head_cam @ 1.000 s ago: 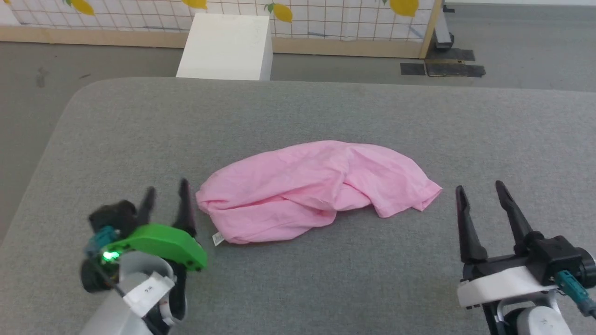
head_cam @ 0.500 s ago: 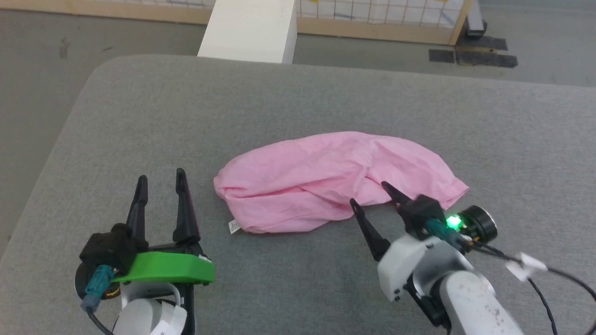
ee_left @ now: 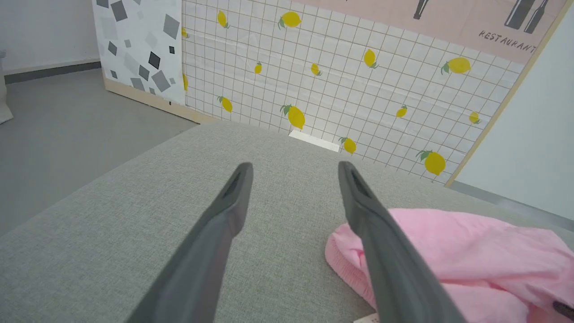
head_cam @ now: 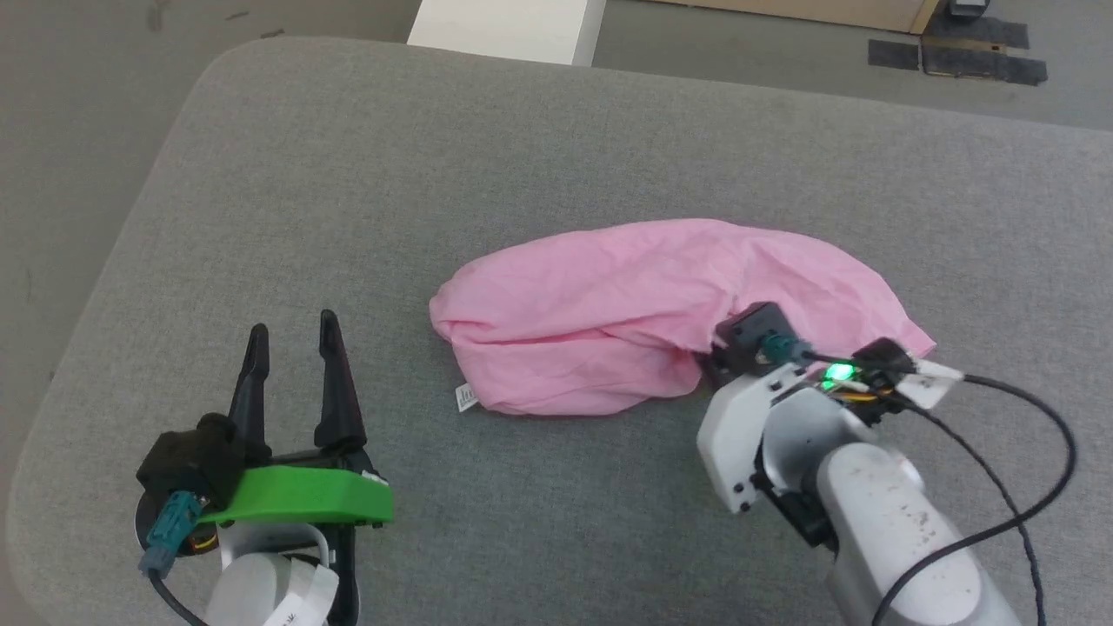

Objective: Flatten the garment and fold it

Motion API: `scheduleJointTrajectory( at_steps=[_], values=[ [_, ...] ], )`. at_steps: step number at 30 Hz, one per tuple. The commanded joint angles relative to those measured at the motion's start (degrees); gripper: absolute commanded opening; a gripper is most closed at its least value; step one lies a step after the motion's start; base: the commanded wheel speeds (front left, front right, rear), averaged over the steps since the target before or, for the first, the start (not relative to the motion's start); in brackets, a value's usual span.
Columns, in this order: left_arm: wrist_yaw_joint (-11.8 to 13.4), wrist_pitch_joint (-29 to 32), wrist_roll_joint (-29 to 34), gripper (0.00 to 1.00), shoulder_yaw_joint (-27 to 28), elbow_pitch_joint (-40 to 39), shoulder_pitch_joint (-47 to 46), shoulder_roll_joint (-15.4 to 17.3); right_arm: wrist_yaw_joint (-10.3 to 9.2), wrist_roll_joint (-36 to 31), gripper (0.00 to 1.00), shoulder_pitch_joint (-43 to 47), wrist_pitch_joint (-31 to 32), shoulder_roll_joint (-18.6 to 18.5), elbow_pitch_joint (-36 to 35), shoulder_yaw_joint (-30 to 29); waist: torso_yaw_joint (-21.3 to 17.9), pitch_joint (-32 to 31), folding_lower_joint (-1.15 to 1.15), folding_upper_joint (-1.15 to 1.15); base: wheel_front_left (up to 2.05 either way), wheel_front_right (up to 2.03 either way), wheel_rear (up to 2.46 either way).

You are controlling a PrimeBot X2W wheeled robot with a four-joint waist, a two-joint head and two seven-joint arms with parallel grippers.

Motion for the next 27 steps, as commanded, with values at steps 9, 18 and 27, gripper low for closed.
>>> scheduleJointTrajectory(
  at_steps=[9,18,27],
  values=[
    [0.35,-0.21,0.2,1.0,0.58,0.82,-0.5,-0.25,-0.09,-2.51,0.0,5.18,-2.81,-0.1,-13.52,-13.04,-2.18,-2.73,0.0,0.0,0.0,0.0,0.0],
    [-0.11,-0.21,0.78,1.0,0.68,1.32,0.46,-0.25,-0.09,-8.64,0.0,17.93,8.36,-0.14,-31.0,-27.66,-4.34,-4.69,0.0,0.0,0.0,0.0,0.0],
    [-0.91,-0.21,1.23,1.0,0.11,2.34,1.1,-0.26,-0.09,-5.28,0.0,27.8,19.18,-0.12,-26.72,-34.19,-5.75,-5.52,0.0,0.0,0.0,0.0,0.0]
  ],
)
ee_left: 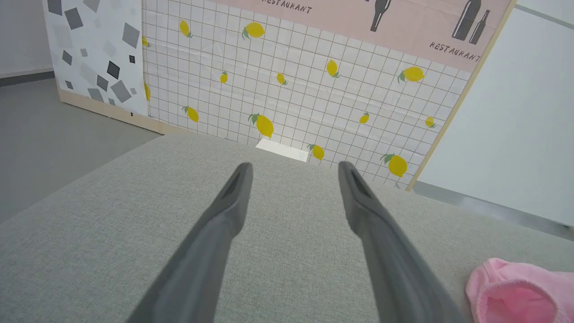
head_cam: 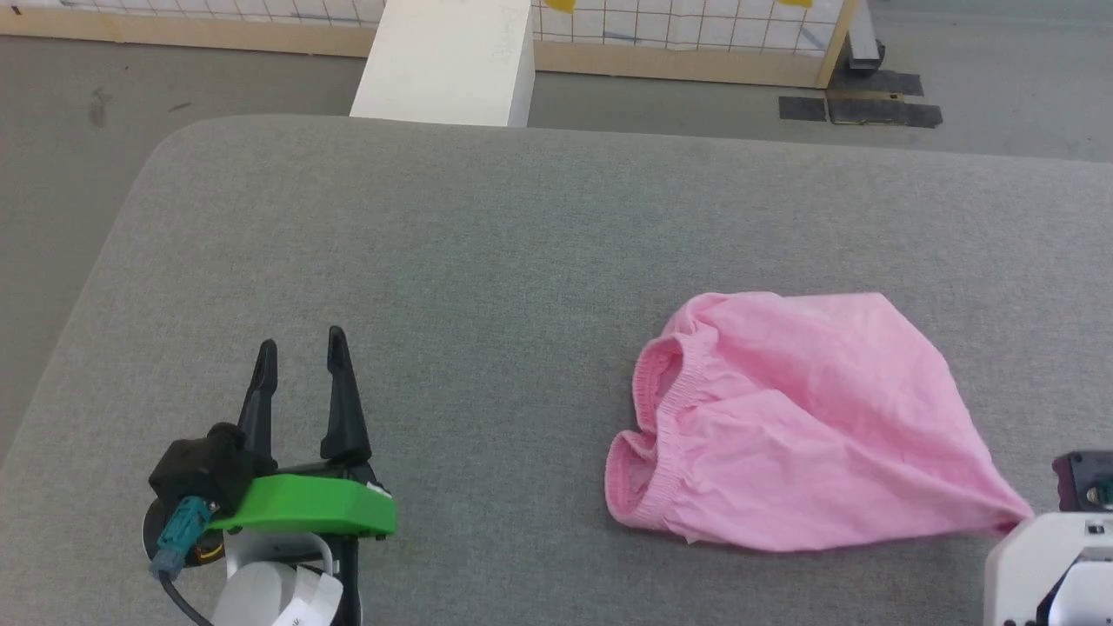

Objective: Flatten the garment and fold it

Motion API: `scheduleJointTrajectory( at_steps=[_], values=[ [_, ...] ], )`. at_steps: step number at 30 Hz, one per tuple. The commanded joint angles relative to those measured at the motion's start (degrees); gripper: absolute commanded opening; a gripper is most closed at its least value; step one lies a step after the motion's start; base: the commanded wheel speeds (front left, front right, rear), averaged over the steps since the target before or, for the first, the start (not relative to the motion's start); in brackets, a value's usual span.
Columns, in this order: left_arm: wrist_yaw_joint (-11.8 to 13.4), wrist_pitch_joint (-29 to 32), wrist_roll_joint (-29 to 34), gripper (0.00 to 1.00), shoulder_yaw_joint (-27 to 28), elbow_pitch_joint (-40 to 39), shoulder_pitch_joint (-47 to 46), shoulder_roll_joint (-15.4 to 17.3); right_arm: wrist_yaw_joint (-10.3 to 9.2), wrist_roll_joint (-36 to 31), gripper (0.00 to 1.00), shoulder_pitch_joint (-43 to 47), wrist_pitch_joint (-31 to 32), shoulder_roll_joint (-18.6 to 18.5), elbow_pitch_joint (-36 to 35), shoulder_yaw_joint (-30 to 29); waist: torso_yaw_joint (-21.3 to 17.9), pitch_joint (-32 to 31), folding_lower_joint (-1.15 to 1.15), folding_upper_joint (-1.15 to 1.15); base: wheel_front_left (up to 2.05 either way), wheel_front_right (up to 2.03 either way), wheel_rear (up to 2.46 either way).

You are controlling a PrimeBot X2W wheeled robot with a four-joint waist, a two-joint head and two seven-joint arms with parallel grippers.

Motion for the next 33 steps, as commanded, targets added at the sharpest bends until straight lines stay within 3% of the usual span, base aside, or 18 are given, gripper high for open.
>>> scheduleJointTrajectory(
  at_steps=[1,2,3,7,13,18,25,33],
  values=[
    [-0.31,-0.21,1.08,1.0,-0.05,0.26,0.64,-0.15,-0.09,1.09,0.0,0.37,-0.21,-0.03,1.12,-0.38,-0.24,-0.22,0.0,0.0,0.0,0.0,0.0],
    [-0.36,-0.21,1.16,1.0,-0.09,0.35,0.66,-0.15,-0.09,1.89,0.3,0.37,-1.25,-0.03,2.04,-0.56,-0.36,-0.37,0.0,0.0,0.0,0.0,0.0],
    [-0.45,-0.21,1.31,1.0,-0.11,0.43,0.73,-0.15,-0.09,2.67,1.0,0.32,-2.31,-0.03,2.71,-0.68,-0.48,-0.51,0.0,0.0,0.0,0.0,0.0],
    [-0.83,-0.22,1.78,1.0,-0.08,0.73,1.15,-0.15,-0.09,6.29,1.0,-0.65,-10.12,-0.02,4.19,-1.5,-1.17,-1.27,0.0,0.0,0.0,0.0,0.0],
    [-1.54,-0.22,1.74,1.0,-1.39,0.71,1.17,-0.15,-0.09,7.15,1.0,-2.54,-26.61,-0.02,2.45,0.18,-2.75,-2.2,0.0,0.0,0.0,0.0,0.0],
    [-2.98,-0.22,1.5,1.0,-6.66,1.03,-0.92,-0.15,-0.09,8.26,1.0,-3.83,-35.99,-0.02,1.54,3.12,-4.19,-2.31,0.0,0.0,0.0,0.0,0.0],
    [-6.38,2.32,2.46,1.0,-20.31,10.52,-8.64,-0.15,-0.09,9.1,1.0,-3.92,-41.35,-0.02,2.37,6.85,-5.8,-1.8,0.0,0.0,0.0,0.0,0.0],
    [-7.87,19.92,-2.9,1.0,-30.71,20.58,-21.35,-0.15,-0.09,10.38,1.0,-4.83,-42.06,-0.02,3.37,9.18,-7.96,-0.34,0.0,0.0,0.0,0.0,0.0]
  ],
)
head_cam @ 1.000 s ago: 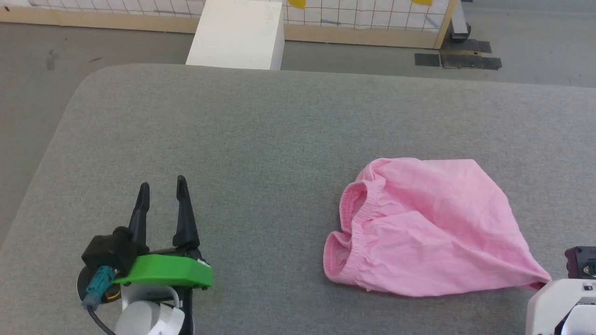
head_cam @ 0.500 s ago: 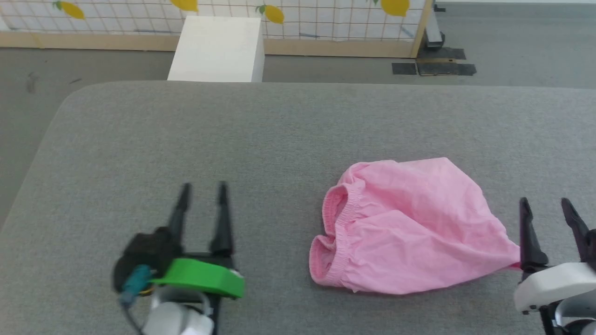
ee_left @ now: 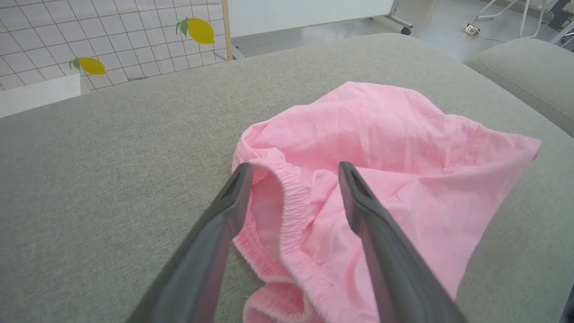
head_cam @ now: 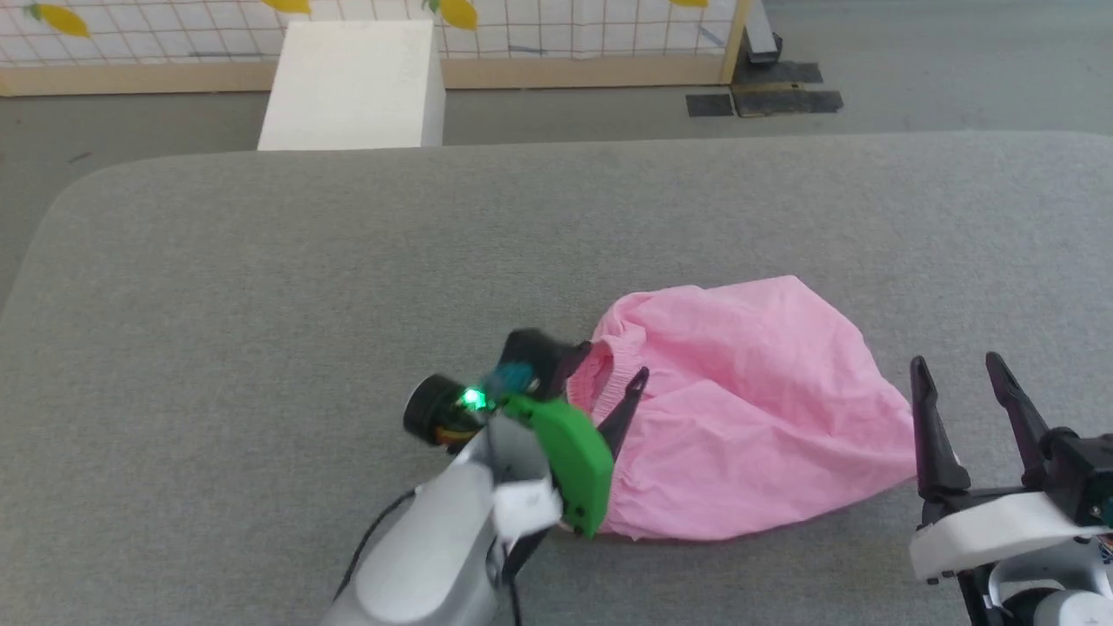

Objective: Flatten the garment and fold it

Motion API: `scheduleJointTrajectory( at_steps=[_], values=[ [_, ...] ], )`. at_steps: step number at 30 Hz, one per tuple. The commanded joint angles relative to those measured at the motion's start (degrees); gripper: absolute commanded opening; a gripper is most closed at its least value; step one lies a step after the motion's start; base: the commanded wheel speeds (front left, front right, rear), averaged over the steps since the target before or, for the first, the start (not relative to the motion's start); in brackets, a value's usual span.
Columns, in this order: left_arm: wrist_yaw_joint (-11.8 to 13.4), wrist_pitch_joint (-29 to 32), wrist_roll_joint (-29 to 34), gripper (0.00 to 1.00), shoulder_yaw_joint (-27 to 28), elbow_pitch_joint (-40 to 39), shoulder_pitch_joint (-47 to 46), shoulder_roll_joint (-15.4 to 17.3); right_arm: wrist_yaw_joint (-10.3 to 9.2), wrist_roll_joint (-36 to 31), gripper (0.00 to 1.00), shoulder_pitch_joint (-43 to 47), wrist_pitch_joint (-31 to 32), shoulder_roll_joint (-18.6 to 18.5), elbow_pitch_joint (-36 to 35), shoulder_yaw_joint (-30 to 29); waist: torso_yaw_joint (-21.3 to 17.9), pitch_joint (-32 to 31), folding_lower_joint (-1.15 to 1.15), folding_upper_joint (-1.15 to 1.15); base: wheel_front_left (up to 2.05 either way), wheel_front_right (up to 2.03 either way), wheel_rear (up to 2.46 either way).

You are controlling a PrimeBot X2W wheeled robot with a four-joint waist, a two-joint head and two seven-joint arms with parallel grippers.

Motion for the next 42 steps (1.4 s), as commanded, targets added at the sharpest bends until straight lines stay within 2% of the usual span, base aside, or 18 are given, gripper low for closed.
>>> scheduleJointTrajectory(
  at_steps=[1,6,10,11,12,15,17,24,28,32,37,38,39,42],
  values=[
    [-0.32,2.78,-1.17,1.0,-0.71,1.29,-2.26,0.09,-0.09,0.4,1.0,-1.16,-0.32,-0.02,0.39,0.29,-0.78,0.71,0.0,0.0,0.0,0.0,0.0],
    [-0.38,13.57,-4.65,1.0,-2.96,4.79,-7.05,0.09,-0.09,0.68,1.0,-1.87,-0.6,-0.02,1.03,1.09,-1.88,1.57,0.0,0.0,0.0,0.0,0.0],
    [-0.64,19.23,-6.34,1.0,-4.33,6.04,-9.3,0.09,-0.09,1.11,1.0,-2.2,-0.83,-0.02,1.36,1.12,-2.36,2.18,0.0,0.0,0.0,0.0,0.0],
    [-0.7,19.96,-6.78,0.41,-4.38,6.11,-9.65,0.09,-0.09,1.19,1.0,-2.29,-0.89,-0.02,1.4,1.13,-2.44,2.33,0.0,0.0,0.0,0.0,0.0],
    [-0.77,20.45,-7.32,0.0,-4.33,6.02,-10.12,0.09,-0.09,1.29,1.0,-2.41,-0.98,-0.02,1.43,1.13,-2.51,2.55,0.0,0.0,0.0,0.0,0.0],
    [-0.77,20.13,-8.49,0.0,-3.37,5.92,-11.36,0.21,-0.09,1.57,1.0,-2.67,-1.27,-0.02,1.44,1.03,-2.59,3.1,0.0,0.0,0.0,0.0,0.0],
    [0.5,18.87,-8.44,0.0,-1.91,6.37,-12.42,0.76,-0.09,1.74,1.0,-2.88,-1.47,-0.02,1.38,1.12,-2.68,3.55,0.0,0.0,0.0,0.0,0.0],
    [9.13,11.07,-7.68,0.0,6.0,11.77,-16.12,4.34,-0.09,2.37,1.0,-3.98,-1.94,-0.02,1.44,1.54,-3.33,5.11,0.0,0.0,0.0,0.0,0.0],
    [12.65,7.56,-7.76,0.0,9.69,16.61,-17.55,7.13,-0.09,2.67,1.0,-4.57,-2.19,-0.02,1.62,1.89,-3.92,5.93,0.0,0.0,0.0,0.0,0.0],
    [14.22,5.53,-8.09,0.0,12.3,21.25,-18.6,10.58,-0.09,3.0,1.0,-5.22,-2.48,-0.02,1.81,2.62,-4.78,6.93,0.0,0.0,0.0,0.0,0.0],
    [13.21,3.53,-10.04,0.02,15.01,25.1,-18.86,13.64,-0.09,3.08,1.0,-5.5,-2.71,-0.02,2.18,2.91,-5.18,7.68,0.0,0.0,0.0,0.0,0.0],
    [12.99,2.78,-10.71,0.64,15.72,25.45,-18.67,13.84,-0.09,3.09,1.0,-5.51,-2.73,-0.02,2.26,2.99,-5.18,7.75,0.0,0.0,0.0,0.0,0.0],
    [12.62,1.98,-11.26,1.0,16.26,25.91,-18.27,14.09,-0.09,3.08,1.0,-5.51,-2.75,-0.02,2.37,3.06,-5.14,7.71,0.0,0.0,0.0,0.0,0.0],
    [11.04,-1.39,-12.61,1.0,17.42,26.07,-16.9,14.09,-0.09,3.01,1.0,-5.49,-2.71,-0.02,2.54,3.17,-4.73,7.33,0.0,0.0,0.0,0.0,0.0]
  ],
)
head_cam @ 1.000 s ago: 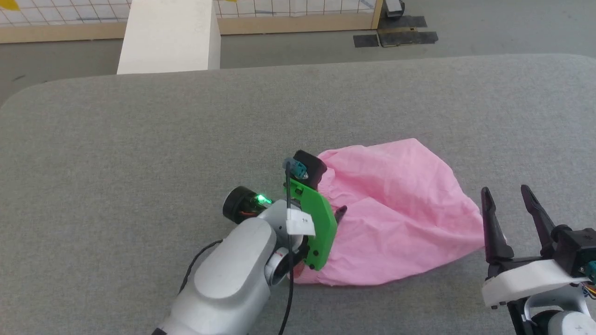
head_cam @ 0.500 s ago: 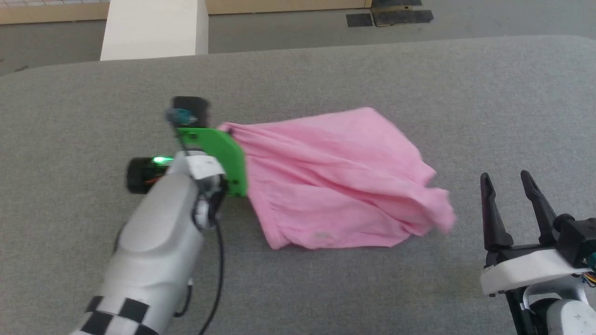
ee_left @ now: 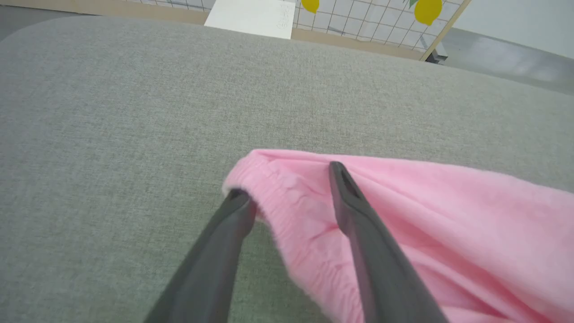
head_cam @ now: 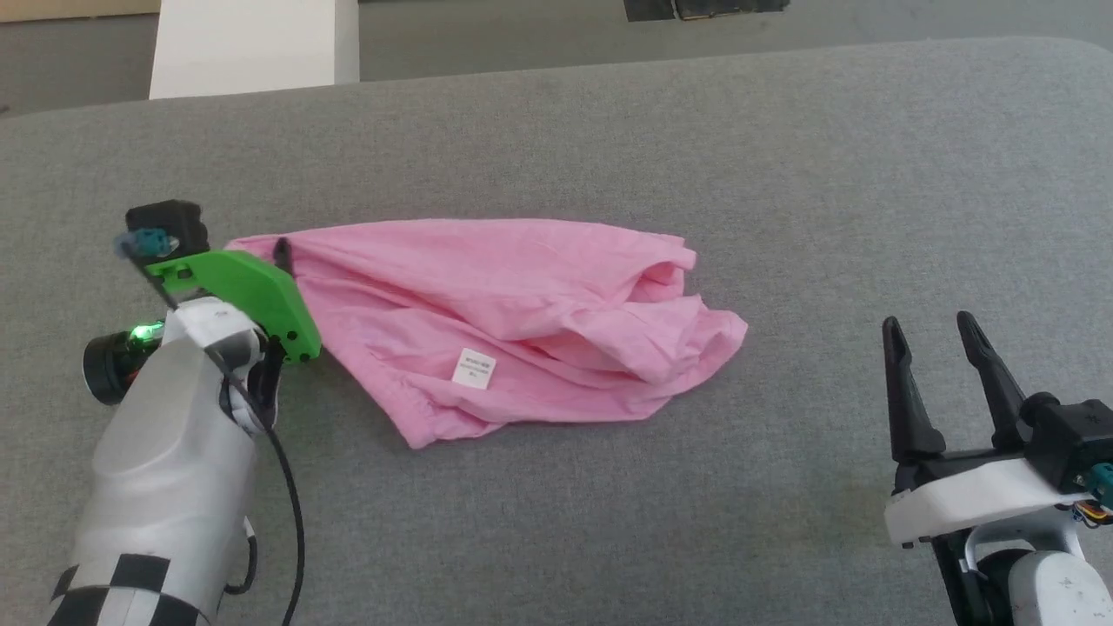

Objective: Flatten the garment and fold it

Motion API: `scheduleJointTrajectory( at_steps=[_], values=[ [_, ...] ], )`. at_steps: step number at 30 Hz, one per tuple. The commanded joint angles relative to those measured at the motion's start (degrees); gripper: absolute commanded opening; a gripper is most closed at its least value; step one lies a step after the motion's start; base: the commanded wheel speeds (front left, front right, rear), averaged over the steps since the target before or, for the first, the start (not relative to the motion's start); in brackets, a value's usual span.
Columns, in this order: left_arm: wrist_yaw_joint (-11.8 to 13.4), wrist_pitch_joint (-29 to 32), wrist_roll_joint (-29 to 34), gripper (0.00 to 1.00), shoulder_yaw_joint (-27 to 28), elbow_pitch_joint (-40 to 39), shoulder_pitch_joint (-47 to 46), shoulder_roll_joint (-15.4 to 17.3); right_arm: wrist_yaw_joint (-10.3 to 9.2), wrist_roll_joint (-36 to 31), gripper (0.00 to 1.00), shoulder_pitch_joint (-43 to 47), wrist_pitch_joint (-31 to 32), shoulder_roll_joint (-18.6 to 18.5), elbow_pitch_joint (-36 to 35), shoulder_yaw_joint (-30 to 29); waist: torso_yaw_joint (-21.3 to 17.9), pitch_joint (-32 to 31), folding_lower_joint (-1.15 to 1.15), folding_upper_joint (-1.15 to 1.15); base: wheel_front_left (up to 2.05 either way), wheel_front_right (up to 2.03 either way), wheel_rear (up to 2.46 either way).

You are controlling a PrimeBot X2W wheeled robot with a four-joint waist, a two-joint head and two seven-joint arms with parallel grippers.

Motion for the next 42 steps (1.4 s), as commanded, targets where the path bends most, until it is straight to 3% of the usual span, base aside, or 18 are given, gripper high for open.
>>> scheduleJointTrajectory(
  at_steps=[1,7,11,16,22,29,35,36,37,38,42],
  values=[
    [-0.76,-2.1,-0.49,1.0,0.34,-0.15,1.35,0.28,-0.09,-0.05,1.0,-0.82,-0.36,0.01,0.03,0.15,0.48,-0.58,0.0,0.0,0.0,0.0,0.0],
    [-2.7,-13.88,-2.75,1.0,2.76,-4.25,8.56,-1.82,-0.09,-1.12,1.0,0.22,0.54,0.01,-0.3,0.18,2.76,-3.46,0.0,0.0,0.0,0.0,0.0],
    [-2.43,-17.43,-3.33,1.0,4.06,-8.94,15.15,-3.25,-0.09,-1.69,1.0,1.41,1.75,0.01,-0.73,0.5,4.92,-5.18,0.0,0.0,0.0,0.0,0.0],
    [-1.72,-18.47,-1.84,1.0,4.82,-16.12,22.81,-4.29,-0.09,-2.24,1.0,2.16,3.11,0.01,-1.32,2.0,7.59,-6.51,0.0,0.0,0.0,0.0,0.0],
    [-1.33,-18.61,4.42,1.0,9.94,-32.35,30.74,-7.49,-0.09,-5.74,1.0,0.76,5.76,0.01,-0.99,8.67,9.94,-6.76,0.0,0.0,0.0,0.0,0.0],
    [-4.91,-18.62,12.37,1.0,14.5,-44.88,36.63,-12.55,-0.09,-10.03,1.0,-5.25,14.49,-1.33,5.59,16.07,12.75,-5.5,0.0,0.0,0.0,0.0,0.0],
    [-7.01,-18.62,13.78,1.0,16.18,-45.54,36.85,-13.47,-0.09,-11.74,1.0,-10.44,22.05,-1.89,11.14,16.8,14.7,-4.25,0.0,0.0,0.0,0.0,0.0],
    [-7.07,-18.62,13.5,1.0,16.14,-45.48,36.69,-13.49,-0.09,-11.86,0.5,-11.1,22.84,-1.95,11.7,16.37,15.01,-4.08,0.0,0.0,0.0,0.0,0.0],
    [-6.98,-18.62,13.13,1.0,16.02,-45.52,36.44,-13.5,-0.09,-12.03,0.3,-11.93,23.59,-2.12,12.19,16.08,15.38,-3.9,0.0,0.0,0.0,0.0,0.0],
    [-6.8,-18.62,12.68,1.0,15.83,-45.56,36.21,-13.51,-0.09,-12.13,0.0,-12.72,24.17,-2.23,12.47,15.62,15.74,-3.66,0.0,0.0,0.0,0.0,0.0],
    [-6.27,-18.62,11.9,1.0,14.88,-45.79,35.67,-13.52,-0.09,-12.55,0.0,-16.07,26.01,-3.16,13.01,14.48,16.77,-2.8,0.0,0.0,0.0,0.0,0.0]
  ],
)
